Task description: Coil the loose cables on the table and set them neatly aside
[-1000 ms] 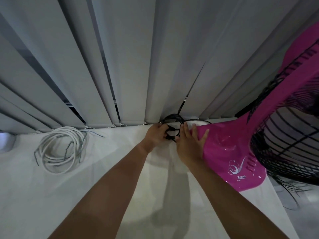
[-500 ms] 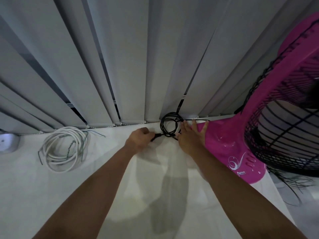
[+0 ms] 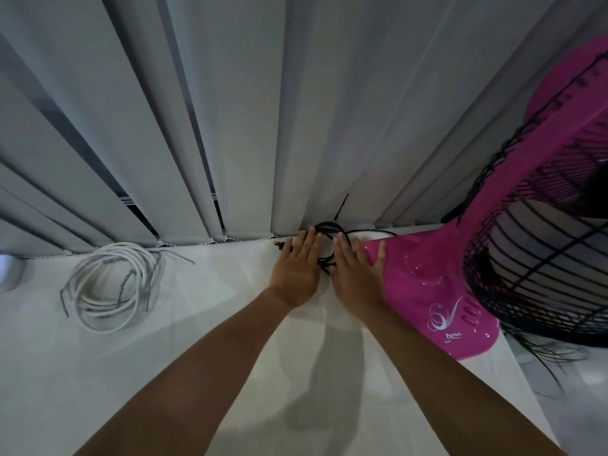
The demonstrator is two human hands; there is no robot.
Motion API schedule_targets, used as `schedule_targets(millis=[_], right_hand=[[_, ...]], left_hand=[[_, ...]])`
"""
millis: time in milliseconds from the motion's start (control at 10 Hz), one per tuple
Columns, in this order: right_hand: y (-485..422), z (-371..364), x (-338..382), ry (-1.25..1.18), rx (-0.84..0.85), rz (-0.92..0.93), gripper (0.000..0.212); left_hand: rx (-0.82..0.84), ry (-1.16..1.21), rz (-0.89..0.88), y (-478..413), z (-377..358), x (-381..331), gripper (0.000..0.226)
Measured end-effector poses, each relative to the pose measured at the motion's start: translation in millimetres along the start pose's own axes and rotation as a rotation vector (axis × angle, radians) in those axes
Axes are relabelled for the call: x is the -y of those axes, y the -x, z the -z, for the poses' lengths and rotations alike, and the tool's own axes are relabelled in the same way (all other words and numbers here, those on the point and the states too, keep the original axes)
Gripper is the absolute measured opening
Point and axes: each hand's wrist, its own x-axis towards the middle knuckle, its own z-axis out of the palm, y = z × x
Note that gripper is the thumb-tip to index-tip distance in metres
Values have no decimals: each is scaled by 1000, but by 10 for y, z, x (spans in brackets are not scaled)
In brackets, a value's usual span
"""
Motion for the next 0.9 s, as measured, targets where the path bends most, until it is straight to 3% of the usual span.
schedule_targets(millis=[100, 300, 600, 900], right_hand=[[-67, -37, 19, 106, 129, -8, 61], [-166, -18, 80, 119, 219, -10, 61], [-110, 107, 124, -32, 224, -26, 56], [-25, 441, 293, -193, 181, -49, 53]], left_hand=[[-8, -35, -46, -69, -9, 17, 62], [130, -119, -64, -243, 76, 48, 67], [113, -135, -97, -155, 197, 88, 65], [111, -204, 12, 175, 480, 49, 61]])
